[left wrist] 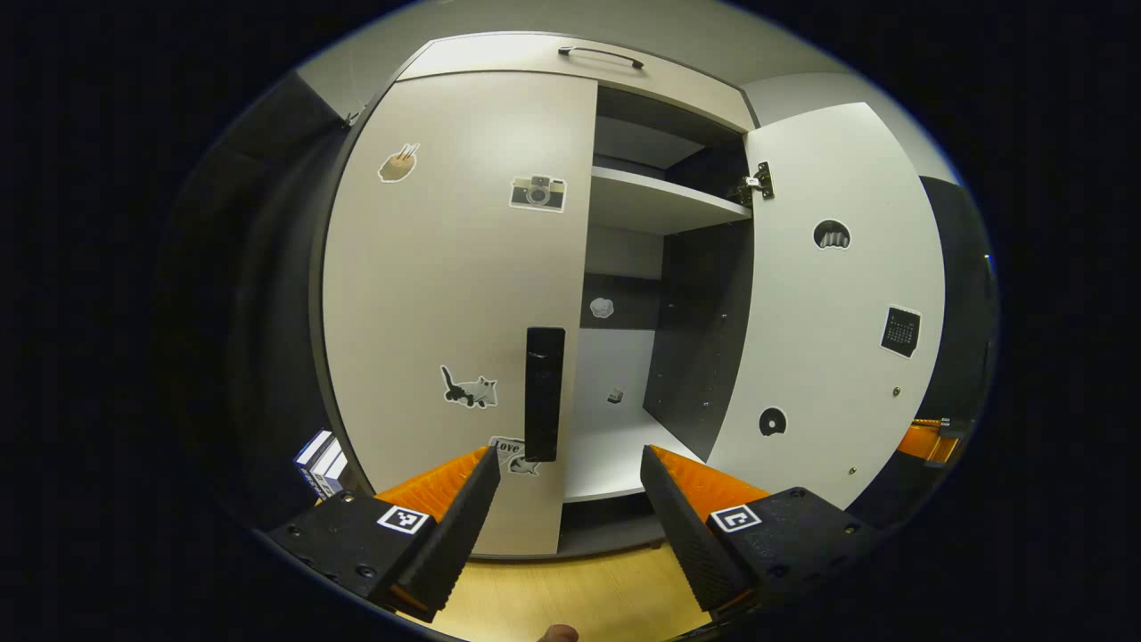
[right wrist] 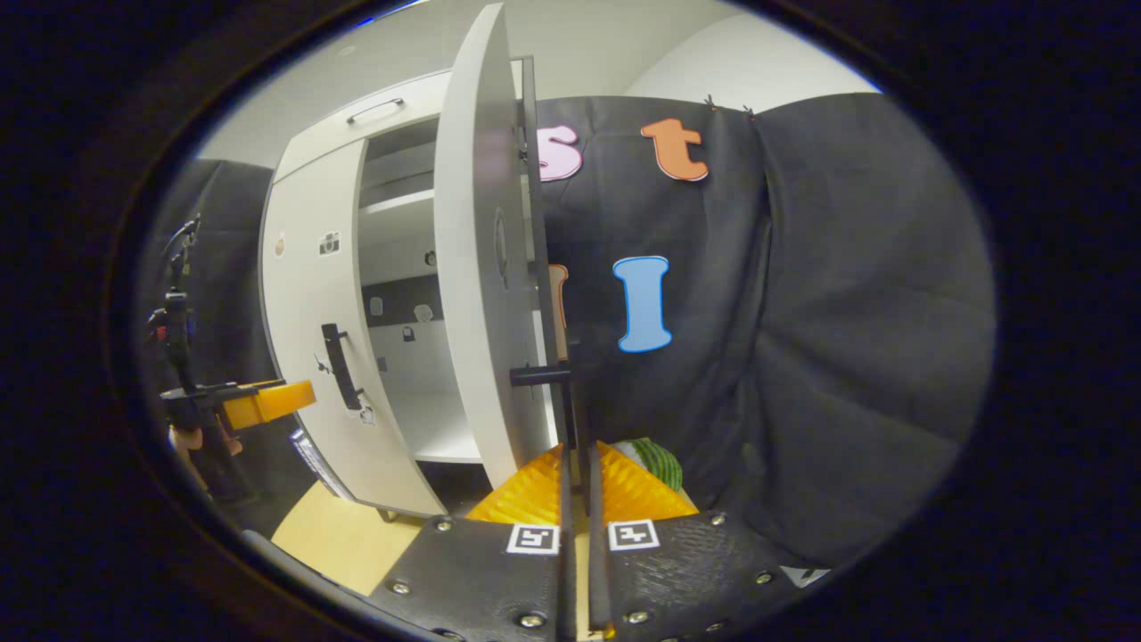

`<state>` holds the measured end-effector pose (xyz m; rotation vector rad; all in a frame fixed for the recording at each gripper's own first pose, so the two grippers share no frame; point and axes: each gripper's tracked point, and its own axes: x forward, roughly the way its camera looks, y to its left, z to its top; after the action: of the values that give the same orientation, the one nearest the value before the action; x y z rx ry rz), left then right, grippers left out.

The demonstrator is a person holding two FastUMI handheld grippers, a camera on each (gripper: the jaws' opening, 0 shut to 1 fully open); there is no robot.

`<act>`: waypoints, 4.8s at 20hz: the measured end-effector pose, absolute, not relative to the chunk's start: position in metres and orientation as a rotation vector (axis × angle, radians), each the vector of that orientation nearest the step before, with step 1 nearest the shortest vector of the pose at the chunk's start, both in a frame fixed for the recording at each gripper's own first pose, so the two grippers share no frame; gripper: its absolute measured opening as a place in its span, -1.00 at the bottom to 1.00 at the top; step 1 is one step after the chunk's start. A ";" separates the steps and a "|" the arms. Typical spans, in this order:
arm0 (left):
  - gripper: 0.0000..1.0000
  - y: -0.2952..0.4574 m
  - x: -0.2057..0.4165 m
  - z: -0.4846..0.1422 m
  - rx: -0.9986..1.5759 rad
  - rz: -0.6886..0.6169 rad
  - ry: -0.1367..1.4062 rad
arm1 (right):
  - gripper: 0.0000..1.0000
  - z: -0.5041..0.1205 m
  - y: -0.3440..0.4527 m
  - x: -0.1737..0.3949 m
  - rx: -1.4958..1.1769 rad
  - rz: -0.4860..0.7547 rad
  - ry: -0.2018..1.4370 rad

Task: Open the right door of the double-door shoe cabinet with the right hand, and open the left door with the left hand.

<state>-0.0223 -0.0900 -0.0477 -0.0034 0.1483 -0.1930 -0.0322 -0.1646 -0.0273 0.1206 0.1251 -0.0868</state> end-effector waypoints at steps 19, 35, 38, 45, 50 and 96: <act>0.98 -0.063 0.070 -0.066 0.017 -0.072 0.148 | -0.77 -0.035 -0.172 -0.021 0.152 -0.109 0.130; 0.35 -0.071 0.095 -0.062 0.074 0.009 0.071 | -0.78 -0.038 -0.171 -0.016 0.141 -0.098 0.134; -0.31 -0.073 0.095 -0.064 0.087 0.001 0.067 | -0.78 -0.038 -0.171 -0.015 0.145 -0.097 0.132; -0.41 -0.072 0.083 -0.065 0.058 -0.022 0.078 | -0.78 -0.038 -0.174 -0.009 0.158 -0.090 0.128; -0.43 -0.066 0.057 -0.065 0.041 -0.044 0.094 | -0.78 -0.039 -0.171 -0.014 0.145 -0.089 0.134; -0.61 0.010 -0.068 -0.059 -0.007 -0.064 0.170 | -0.78 -0.044 -0.175 -0.016 0.170 -0.115 0.129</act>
<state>-0.0684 0.0099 -0.0586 -0.0069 0.1703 -0.0640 -0.0160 -0.1746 -0.0438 0.1698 0.1293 -0.1146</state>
